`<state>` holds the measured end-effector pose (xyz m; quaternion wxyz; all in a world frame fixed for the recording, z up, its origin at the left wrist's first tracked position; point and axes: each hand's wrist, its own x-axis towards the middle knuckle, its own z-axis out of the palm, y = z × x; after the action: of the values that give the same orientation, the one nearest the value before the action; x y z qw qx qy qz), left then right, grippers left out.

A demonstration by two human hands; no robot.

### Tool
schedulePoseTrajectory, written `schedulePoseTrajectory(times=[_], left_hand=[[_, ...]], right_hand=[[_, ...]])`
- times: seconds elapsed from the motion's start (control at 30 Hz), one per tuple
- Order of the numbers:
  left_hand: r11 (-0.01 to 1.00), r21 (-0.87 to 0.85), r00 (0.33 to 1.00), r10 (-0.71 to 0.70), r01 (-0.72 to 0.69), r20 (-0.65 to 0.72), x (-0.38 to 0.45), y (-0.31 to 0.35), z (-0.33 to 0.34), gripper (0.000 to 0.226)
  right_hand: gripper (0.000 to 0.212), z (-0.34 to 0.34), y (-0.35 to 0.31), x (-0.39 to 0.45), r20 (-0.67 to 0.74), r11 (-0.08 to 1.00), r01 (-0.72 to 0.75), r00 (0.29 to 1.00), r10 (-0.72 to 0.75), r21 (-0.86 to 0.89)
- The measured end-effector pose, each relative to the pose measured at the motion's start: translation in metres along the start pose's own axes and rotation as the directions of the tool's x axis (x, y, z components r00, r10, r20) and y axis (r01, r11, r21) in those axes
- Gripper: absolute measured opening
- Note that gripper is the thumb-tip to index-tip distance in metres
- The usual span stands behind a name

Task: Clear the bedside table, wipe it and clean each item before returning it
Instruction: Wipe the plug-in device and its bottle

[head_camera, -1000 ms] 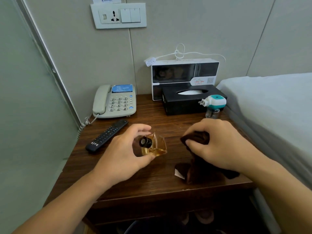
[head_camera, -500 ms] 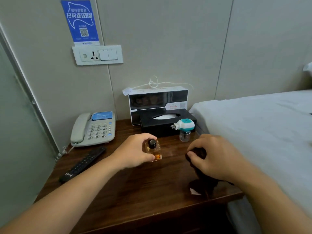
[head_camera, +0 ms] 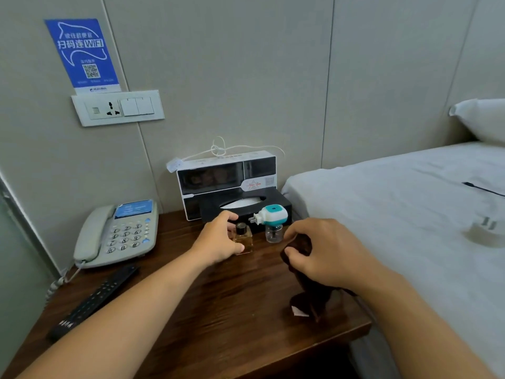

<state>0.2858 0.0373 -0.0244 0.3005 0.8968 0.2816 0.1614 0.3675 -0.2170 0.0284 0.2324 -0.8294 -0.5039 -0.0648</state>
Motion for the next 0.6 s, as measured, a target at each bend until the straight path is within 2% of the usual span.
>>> schedulePoseTrajectory(times=[0.3, 0.6], left_hand=[[0.992, -0.122, 0.994, -0.026, 0.013, -0.109, 0.000, 0.014, 0.024, 0.082], [0.997, -0.052, 0.991, -0.064, 0.058, -0.121, -0.007, 0.020, 0.021, 0.084]], right_hand=[[0.031, 0.000, 0.002, 0.000, -0.012, 1.000, 0.000, 1.000, 0.000, 0.013], [0.032, -0.003, 0.002, -0.003, 0.006, 0.999, -0.026, 1.000, 0.026, 0.024]])
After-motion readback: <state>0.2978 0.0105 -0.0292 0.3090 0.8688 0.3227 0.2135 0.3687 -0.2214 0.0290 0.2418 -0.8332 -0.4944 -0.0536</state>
